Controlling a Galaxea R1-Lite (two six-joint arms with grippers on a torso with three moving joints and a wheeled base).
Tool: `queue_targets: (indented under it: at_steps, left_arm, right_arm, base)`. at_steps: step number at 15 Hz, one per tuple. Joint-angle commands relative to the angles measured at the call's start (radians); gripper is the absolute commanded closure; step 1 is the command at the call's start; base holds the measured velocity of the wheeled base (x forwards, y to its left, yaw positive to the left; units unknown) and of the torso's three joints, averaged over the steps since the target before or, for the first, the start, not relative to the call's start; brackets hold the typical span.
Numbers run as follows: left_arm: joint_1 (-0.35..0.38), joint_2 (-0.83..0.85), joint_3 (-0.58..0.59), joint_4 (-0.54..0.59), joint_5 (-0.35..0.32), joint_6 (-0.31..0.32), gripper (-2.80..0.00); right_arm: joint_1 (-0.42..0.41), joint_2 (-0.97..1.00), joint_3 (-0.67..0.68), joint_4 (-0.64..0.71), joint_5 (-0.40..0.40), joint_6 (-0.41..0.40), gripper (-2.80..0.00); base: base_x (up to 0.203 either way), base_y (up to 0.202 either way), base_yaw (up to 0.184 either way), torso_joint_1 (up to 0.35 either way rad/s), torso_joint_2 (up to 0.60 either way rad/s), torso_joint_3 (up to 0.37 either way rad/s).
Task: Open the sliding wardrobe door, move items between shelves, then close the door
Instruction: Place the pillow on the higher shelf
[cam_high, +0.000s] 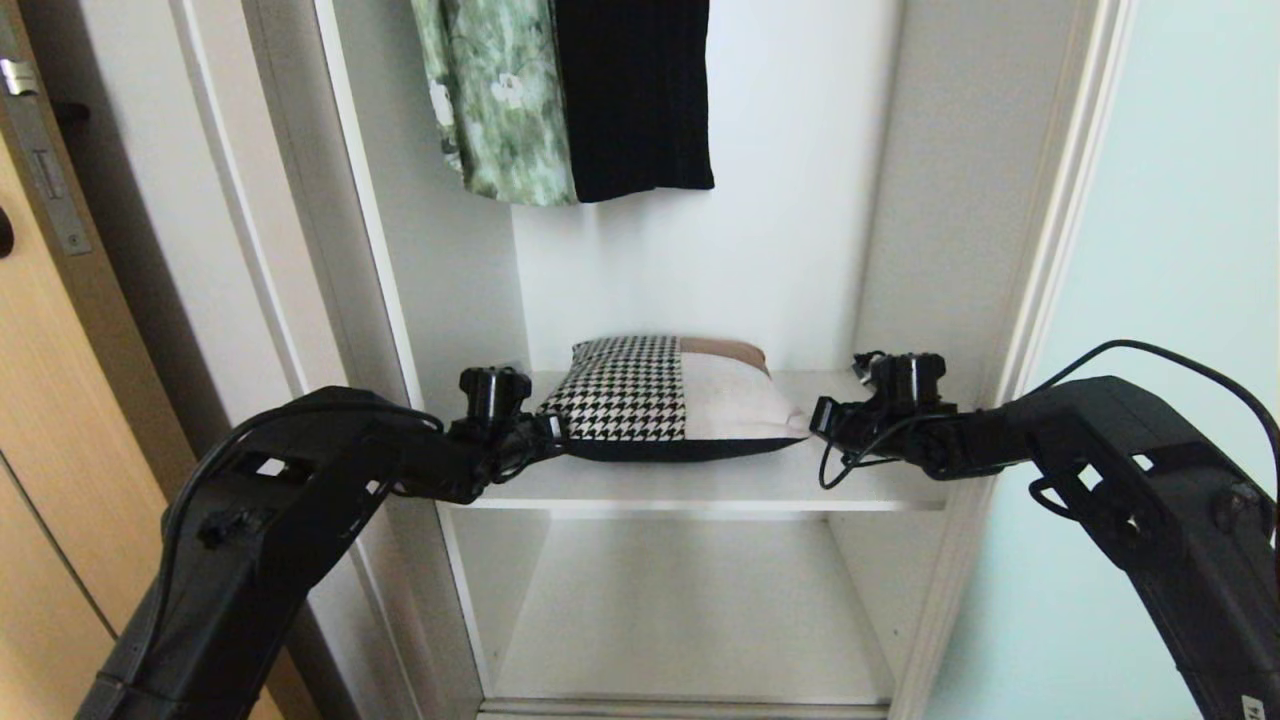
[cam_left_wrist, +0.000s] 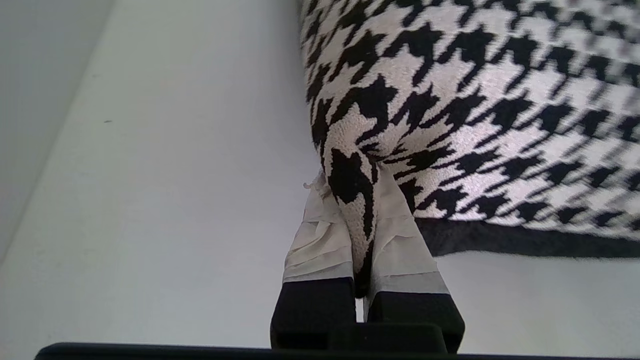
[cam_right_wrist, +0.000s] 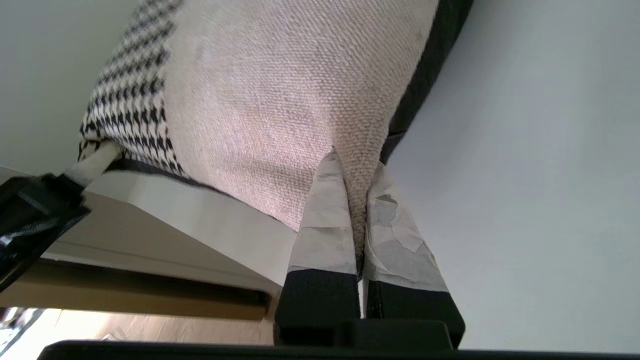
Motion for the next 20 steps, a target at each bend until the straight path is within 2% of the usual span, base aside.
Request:
queue_targets:
  at_steps: [1, 4, 5, 10, 13, 14, 17, 20]
  left_arm:
    - [-0.001, -0.04, 0.024, -0.011, -0.014, -0.005, 0.0]
    - [0.0, -0.053, 0.061, -0.078, -0.015, -0.005, 0.0]
    - [0.001, -0.065, 0.089, -0.11, -0.019, -0.005, 0.0]
    - [0.005, -0.058, 0.116, -0.143, -0.022, 0.006, 0.0]
    - [0.01, -0.059, 0.092, -0.101, -0.021, 0.0, 0.0]
    - [0.01, -0.058, 0.093, -0.1, -0.02, 0.002, -2.8]
    - [0.014, -0.063, 0.1, -0.127, -0.02, 0.005, -2.8]
    - [0.013, -0.065, 0.141, -0.27, -0.02, 0.007, -2.8]
  right_arm:
    - [0.003, -0.022, 0.027, -0.032, 0.006, 0.003, 0.0]
    - [0.004, -0.029, 0.033, -0.033, 0.004, 0.001, 0.0]
    - [0.004, -0.03, 0.033, -0.033, 0.004, 0.001, -2.8]
    - [0.012, -0.049, 0.112, -0.141, 0.004, 0.001, -2.8]
    - [0.016, -0.055, 0.122, -0.142, 0.006, -0.005, -2.8]
    - [0.016, -0.053, 0.124, -0.147, 0.006, -0.005, -2.8]
    - [0.014, -0.055, 0.132, -0.181, 0.003, -0.001, -2.8]
    - [0.002, -0.089, 0.191, -0.241, 0.001, 0.001, -2.8]
  base:
    - [0.0, 0.0, 0.0, 0.0, 0.0, 0.0]
    - [0.0, 0.0, 0.0, 0.0, 0.0, 0.0]
    - [0.0, 0.0, 0.0, 0.0, 0.0, 0.0]
    - [0.0, 0.0, 0.0, 0.0, 0.0, 0.0]
    - [0.0, 0.0, 0.0, 0.0, 0.0, 0.0]
    - [0.0, 0.0, 0.0, 0.0, 0.0, 0.0]
    - [0.0, 0.0, 0.0, 0.0, 0.0, 0.0]
    - [0.0, 0.0, 0.0, 0.0, 0.0, 0.0]
